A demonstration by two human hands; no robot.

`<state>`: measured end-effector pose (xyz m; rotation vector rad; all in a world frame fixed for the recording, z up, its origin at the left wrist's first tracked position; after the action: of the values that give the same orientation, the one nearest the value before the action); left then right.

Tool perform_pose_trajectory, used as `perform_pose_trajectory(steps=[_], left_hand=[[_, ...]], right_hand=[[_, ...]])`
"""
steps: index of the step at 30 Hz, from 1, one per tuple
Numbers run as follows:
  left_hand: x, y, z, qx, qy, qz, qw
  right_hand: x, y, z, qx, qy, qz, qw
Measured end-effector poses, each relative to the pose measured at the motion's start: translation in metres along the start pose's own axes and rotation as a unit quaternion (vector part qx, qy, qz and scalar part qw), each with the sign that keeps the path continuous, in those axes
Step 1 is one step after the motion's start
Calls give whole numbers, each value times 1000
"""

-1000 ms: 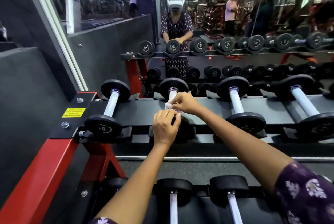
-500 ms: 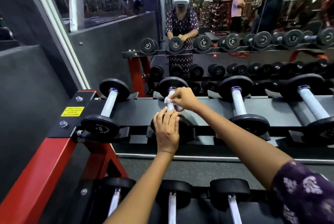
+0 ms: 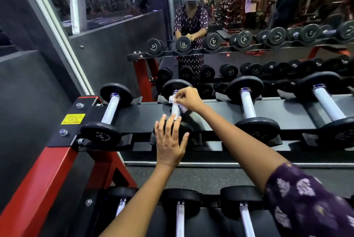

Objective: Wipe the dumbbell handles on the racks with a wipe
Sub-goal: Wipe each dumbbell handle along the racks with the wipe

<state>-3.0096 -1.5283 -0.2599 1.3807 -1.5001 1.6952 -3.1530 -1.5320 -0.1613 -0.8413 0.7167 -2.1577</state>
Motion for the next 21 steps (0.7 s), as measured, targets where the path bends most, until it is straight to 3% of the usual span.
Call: perform_pose_trajectory(steps=[3,9,15,21], left_hand=[[0,1,0,1,-5,-4,1000],[1,3,-1,-2,0,-16,1000],[2,6,2,7,1,-25,1000],[2,4,-1,0,5,-24,1000]], right_hand=[[2,3,1,-3,10,-16,1000],[-27,7,-5,-26,-57,110,992],[6,-1,-2,-1,1,4,1000],[-29,5,-10,-8,-64,117,991]])
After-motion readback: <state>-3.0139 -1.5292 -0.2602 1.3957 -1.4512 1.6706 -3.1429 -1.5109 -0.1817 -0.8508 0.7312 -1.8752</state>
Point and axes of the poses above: each hand's wrist, its own x-axis towards the middle knuckle, its own y-axis out of the palm, z = x × y, the point moved 3 cm from there along x, towards the middle knuckle, and after that the axes turned 4 degrees about -z, right-handed, at the moved point
